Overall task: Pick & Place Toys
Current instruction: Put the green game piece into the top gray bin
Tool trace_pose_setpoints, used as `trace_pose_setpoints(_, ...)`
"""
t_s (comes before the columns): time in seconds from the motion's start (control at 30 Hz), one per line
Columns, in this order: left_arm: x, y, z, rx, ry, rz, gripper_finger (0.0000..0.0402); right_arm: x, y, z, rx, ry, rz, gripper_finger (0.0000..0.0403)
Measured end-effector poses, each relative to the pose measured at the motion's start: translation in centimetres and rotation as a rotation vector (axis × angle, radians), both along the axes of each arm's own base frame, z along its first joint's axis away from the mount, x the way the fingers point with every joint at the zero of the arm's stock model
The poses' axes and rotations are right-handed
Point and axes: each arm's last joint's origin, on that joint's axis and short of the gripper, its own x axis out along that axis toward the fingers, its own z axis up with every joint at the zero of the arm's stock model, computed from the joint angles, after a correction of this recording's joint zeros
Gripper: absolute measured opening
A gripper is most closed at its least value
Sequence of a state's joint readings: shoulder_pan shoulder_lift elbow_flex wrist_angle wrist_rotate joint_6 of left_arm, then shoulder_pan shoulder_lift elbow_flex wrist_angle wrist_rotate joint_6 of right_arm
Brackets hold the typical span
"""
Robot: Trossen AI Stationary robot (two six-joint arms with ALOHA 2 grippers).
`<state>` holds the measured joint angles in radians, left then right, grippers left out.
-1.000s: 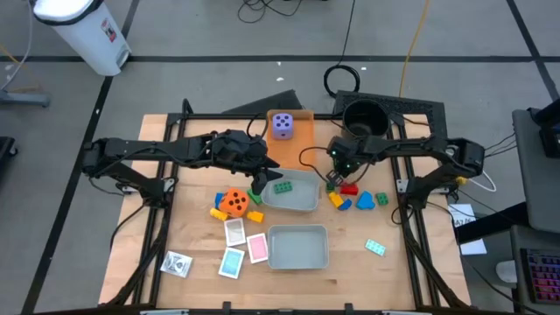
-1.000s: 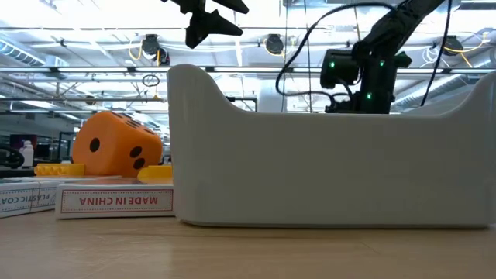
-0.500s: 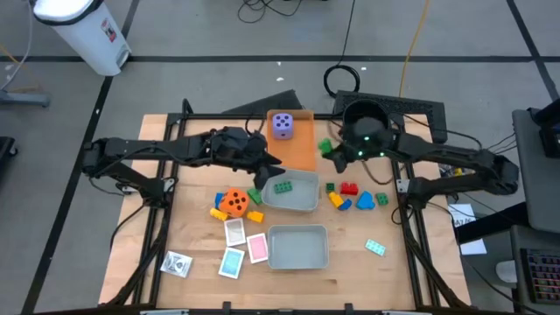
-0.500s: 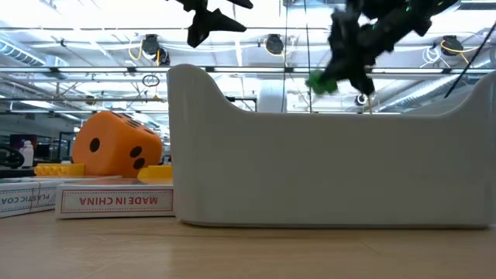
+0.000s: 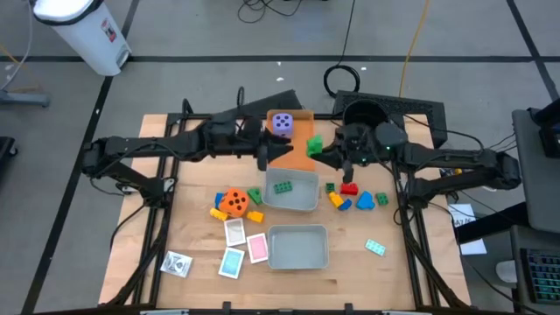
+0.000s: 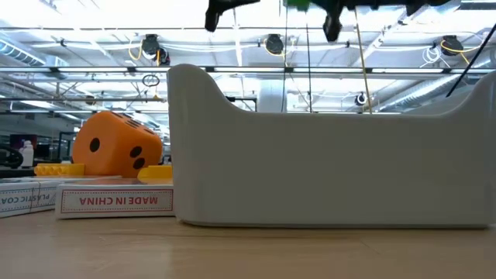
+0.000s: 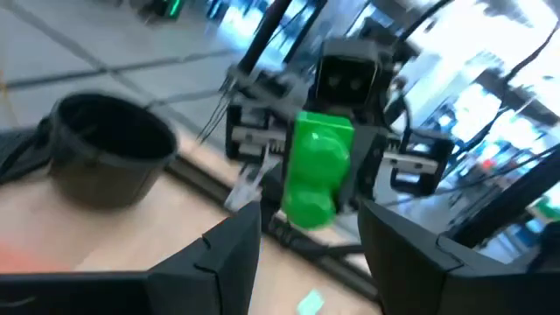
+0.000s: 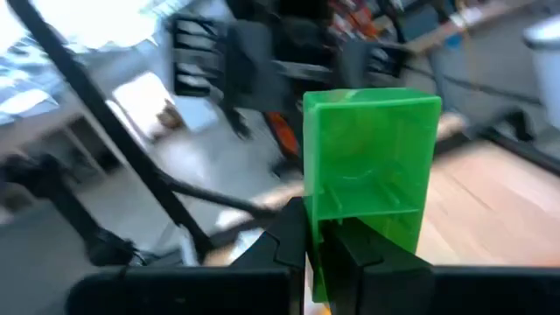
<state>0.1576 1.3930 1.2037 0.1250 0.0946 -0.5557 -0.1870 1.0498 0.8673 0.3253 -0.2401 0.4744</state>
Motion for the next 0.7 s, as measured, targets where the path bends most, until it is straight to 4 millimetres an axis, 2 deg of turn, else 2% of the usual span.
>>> trace_pose_setpoints(0.27, 0.0, 0.2, 0.8, 0.033, -0.084, -0.012, 0.0198, 1.4, 0.4, 0.5, 0.016, -0.137, 0.029, 0.0010)
trace_pose_setpoints(0.7, 1.2, -0.2, 0.4, 0.049, -0.140, -0.045, 0.0198, 3.6, 0.0, -0.8, 0.087, -0.171, 0.046, 0.0011)
